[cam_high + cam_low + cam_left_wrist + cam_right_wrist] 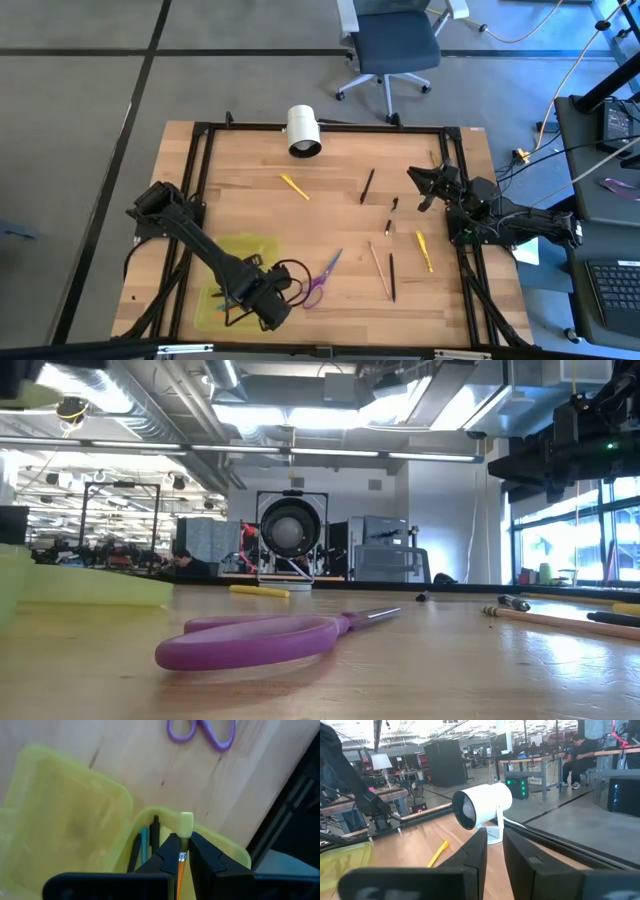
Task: Pick & place school supplies into a supply box
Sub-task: Put the orange pencil into the yellow supply box
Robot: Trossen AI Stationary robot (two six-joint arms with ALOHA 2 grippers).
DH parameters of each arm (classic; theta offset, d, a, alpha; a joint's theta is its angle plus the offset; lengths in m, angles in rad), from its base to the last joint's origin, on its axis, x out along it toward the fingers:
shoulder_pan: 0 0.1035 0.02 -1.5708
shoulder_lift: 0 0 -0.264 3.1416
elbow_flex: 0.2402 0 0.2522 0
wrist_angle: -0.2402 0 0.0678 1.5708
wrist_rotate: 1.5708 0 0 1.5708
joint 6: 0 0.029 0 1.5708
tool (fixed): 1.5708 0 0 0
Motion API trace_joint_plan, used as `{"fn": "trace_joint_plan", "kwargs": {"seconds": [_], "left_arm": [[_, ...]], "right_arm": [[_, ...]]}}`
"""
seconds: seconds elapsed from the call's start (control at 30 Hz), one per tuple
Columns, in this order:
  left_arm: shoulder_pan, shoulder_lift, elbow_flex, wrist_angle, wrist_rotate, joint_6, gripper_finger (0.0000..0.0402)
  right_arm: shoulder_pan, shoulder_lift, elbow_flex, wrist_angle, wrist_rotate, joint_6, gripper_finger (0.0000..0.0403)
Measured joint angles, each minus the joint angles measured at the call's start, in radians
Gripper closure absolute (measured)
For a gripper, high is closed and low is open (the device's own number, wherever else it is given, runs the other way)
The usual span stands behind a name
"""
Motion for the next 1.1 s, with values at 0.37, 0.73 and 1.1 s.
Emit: {"fn": "trace_joint_plan", "kwargs": {"seconds": [0.37,0.73,1.1], "left_arm": [[0.006,0.003,-0.111,0.086,0.083,-0.067,0.0384],[0.006,0.003,-0.208,0.126,0.130,-0.064,0.0384],[0.006,0.003,-0.270,0.161,0.175,-0.036,0.0378]], "right_arm": [[0.000,0.000,0.000,0.000,0.000,-0.002,0.0336],[0.000,0.000,0.000,0.000,0.000,-0.002,0.0336],[0.000,0.000,0.000,-0.001,0.000,-0.003,0.0336]]}}
